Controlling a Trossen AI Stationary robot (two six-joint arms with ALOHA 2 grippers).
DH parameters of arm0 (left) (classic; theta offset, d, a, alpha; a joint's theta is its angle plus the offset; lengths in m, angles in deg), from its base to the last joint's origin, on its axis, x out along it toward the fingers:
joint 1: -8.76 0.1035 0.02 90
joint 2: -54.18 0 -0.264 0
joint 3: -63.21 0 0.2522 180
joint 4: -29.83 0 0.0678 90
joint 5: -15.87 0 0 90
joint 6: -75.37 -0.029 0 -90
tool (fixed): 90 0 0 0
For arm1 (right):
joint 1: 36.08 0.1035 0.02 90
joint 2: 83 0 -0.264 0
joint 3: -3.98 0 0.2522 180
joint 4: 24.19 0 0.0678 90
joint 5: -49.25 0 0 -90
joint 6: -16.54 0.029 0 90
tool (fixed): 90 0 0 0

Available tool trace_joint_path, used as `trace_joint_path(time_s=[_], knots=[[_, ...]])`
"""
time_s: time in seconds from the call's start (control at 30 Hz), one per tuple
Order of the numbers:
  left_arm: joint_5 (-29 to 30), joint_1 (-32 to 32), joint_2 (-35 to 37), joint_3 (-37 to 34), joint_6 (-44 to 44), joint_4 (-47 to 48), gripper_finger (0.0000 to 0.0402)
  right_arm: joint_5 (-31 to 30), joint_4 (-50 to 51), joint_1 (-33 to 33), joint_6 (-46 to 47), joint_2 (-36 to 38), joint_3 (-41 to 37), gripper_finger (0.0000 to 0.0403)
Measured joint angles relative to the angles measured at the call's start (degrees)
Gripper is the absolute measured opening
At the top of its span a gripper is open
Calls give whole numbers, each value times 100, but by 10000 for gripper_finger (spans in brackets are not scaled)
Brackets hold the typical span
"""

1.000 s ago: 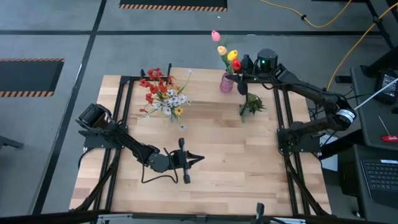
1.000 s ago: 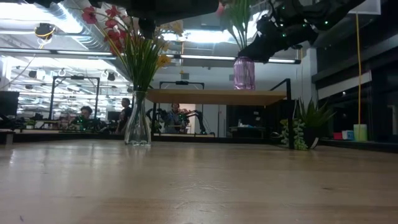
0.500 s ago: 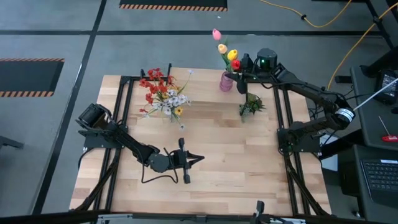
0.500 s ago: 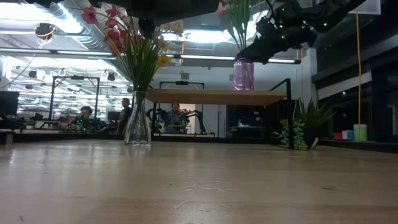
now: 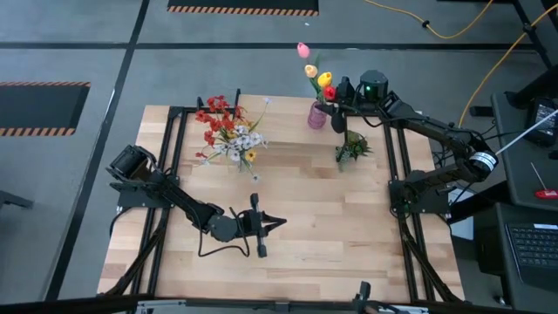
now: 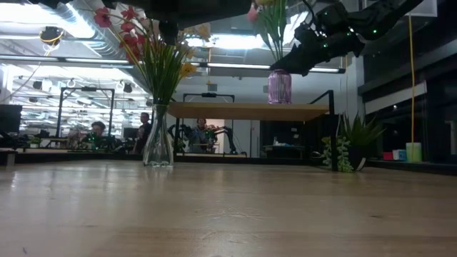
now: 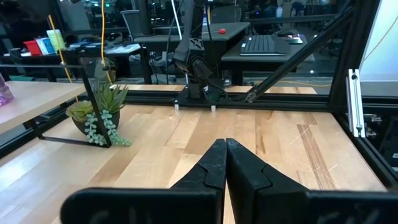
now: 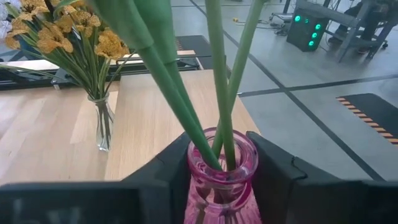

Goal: Pick and place flowers into a vace then onto a shelf
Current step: Put the purple vase with flowers on the shelf, then put the transparent vase with flowers on the shelf

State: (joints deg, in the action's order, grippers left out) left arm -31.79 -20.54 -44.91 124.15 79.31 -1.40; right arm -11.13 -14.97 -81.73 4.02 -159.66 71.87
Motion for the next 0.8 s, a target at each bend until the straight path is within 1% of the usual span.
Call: trace_joint_path(time_s=[0.07,0.2,0.3,0.43,0.67,0.8], knots=[[1,0,0,0,0,0,5,-2,0,0,2,0,0,150],[-1,0,0,0,0,0,2,0,-2,0,26,0,0,225],[1,0,0,0,-2,0,1,-2,2,0,69,22,-2,258],[0,0,0,0,-4,-1,5,-3,7,0,76,57,-2,271],[0,0,0,0,-2,-2,1,-17,98,0,38,293,-4,274],[-1,-7,0,0,-9,-2,3,-57,323,-13,7,500,-4,274]])
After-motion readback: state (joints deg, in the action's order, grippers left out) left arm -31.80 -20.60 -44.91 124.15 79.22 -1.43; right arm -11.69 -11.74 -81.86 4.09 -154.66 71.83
